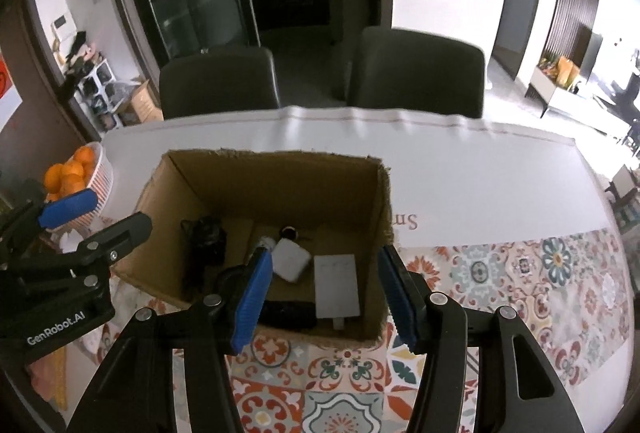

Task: Organize rigid objects
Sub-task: 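Open both tools inside the box to release hub and puck, then withdraw both tools and move toward the pink device and silver speaker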

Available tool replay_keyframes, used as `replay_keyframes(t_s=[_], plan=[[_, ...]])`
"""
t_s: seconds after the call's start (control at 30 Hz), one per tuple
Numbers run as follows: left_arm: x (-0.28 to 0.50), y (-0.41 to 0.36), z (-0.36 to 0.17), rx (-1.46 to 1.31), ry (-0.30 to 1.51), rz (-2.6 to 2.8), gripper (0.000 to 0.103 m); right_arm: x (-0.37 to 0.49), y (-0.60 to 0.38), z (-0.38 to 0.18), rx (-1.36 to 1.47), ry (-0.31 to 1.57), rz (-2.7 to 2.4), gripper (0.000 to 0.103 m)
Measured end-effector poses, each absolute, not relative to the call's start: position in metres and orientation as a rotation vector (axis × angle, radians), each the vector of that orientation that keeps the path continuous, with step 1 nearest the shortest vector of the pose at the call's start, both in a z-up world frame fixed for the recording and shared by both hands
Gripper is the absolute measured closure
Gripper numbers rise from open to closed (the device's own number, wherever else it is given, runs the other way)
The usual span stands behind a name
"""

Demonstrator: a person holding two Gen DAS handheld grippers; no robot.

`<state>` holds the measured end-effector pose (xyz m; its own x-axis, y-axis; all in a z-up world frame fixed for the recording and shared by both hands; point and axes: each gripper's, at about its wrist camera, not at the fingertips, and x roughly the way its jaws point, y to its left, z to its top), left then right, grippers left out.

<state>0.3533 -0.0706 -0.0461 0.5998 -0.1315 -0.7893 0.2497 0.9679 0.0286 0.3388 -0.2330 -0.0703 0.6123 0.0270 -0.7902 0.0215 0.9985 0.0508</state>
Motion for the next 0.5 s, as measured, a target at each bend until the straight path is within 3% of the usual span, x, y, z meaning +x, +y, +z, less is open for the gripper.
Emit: replay_keyframes(t_s=[0.5], plan=[[0.274, -0.06, -0.01, 0.124, 0.729, -0.23, 0.018, 0.255, -0.221, -0.016, -0.023, 0.68, -0.072, 0.036]])
